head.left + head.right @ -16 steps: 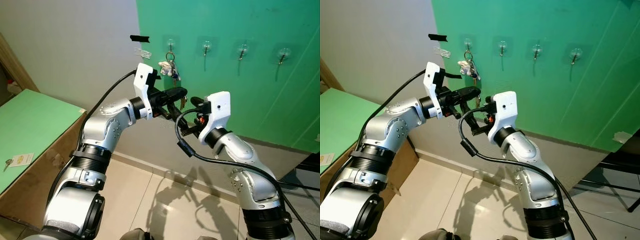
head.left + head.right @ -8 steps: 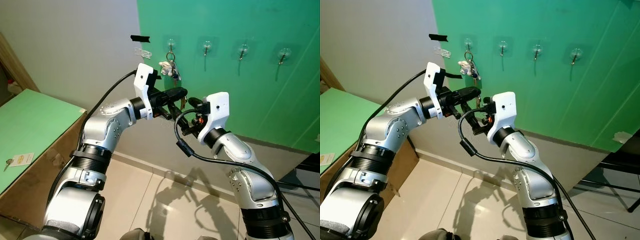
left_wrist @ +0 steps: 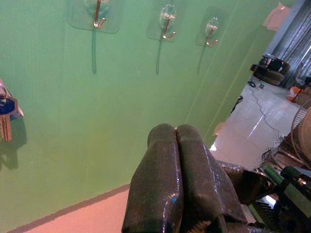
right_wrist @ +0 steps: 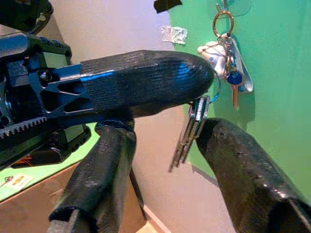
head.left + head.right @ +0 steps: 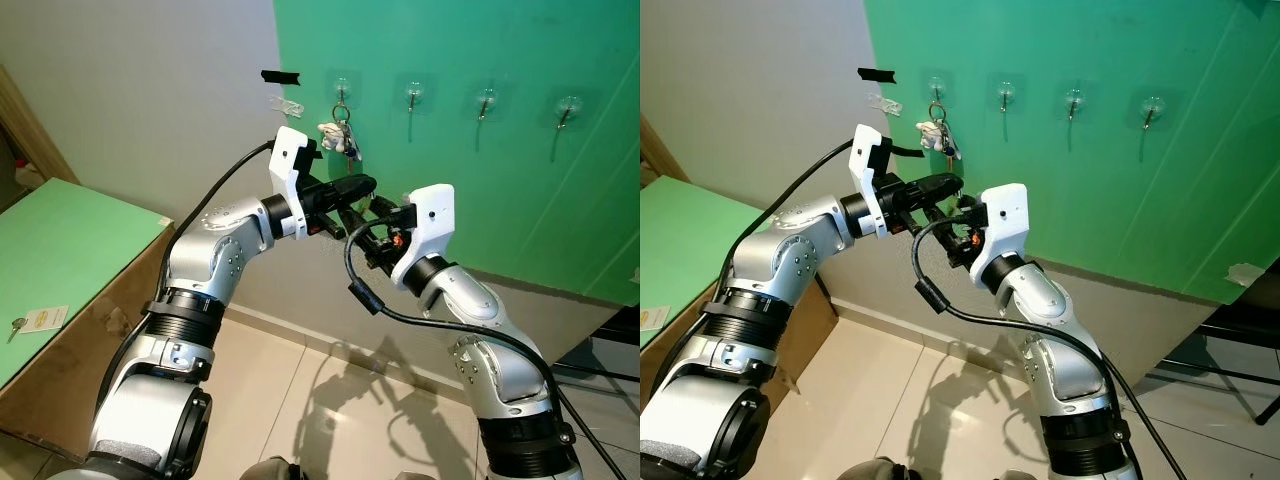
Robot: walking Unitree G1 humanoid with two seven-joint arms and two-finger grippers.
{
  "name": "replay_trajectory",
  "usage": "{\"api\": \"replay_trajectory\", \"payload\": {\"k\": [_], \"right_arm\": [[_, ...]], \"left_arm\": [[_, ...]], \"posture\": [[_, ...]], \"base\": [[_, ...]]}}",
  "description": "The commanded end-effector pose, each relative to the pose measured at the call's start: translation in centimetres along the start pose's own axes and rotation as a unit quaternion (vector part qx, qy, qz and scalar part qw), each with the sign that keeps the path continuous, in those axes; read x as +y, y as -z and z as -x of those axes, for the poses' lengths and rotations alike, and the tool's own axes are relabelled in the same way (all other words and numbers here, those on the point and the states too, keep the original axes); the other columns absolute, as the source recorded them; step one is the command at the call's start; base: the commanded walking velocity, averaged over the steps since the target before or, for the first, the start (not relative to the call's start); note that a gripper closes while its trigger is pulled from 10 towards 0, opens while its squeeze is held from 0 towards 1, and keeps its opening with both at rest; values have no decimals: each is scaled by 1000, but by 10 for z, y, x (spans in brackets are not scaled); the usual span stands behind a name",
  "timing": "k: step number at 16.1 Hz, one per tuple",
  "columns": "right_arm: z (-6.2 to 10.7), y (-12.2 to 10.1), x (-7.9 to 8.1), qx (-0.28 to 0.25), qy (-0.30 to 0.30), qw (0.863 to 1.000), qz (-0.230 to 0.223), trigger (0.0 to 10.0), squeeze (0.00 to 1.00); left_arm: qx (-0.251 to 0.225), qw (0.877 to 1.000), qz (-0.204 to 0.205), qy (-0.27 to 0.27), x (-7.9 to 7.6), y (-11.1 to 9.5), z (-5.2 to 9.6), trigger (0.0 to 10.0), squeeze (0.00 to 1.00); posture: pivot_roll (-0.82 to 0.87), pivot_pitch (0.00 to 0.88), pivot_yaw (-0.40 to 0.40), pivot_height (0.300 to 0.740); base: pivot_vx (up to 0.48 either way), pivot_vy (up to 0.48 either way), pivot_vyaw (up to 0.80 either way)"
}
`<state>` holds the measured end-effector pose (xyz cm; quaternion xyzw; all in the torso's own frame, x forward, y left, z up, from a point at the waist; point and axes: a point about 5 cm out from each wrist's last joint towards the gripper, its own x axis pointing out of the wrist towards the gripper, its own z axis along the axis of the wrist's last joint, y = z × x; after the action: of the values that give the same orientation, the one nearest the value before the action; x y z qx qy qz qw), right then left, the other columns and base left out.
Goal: Hang keys on a hook
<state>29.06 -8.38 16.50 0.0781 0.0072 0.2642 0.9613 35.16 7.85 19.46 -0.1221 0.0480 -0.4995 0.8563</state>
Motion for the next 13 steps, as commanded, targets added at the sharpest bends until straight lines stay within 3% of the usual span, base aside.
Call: {"api": "replay_trajectory", "payload": {"k": [1,13], "right_arm": [[-6,-4,2,-6,-4,1000,5,0,0],[-8,-3,-10,-1,31,999,29,0,0]], "left_arm": [[0,1000,-2,13,-4,-3,-2,10000,0],[4,1000,0,31,-11,-1,0,10000,0]], "posture": [[-200,0,81,722],[-195,0,76,722]], "base": [[0,0,0],[0,0,0]]}}
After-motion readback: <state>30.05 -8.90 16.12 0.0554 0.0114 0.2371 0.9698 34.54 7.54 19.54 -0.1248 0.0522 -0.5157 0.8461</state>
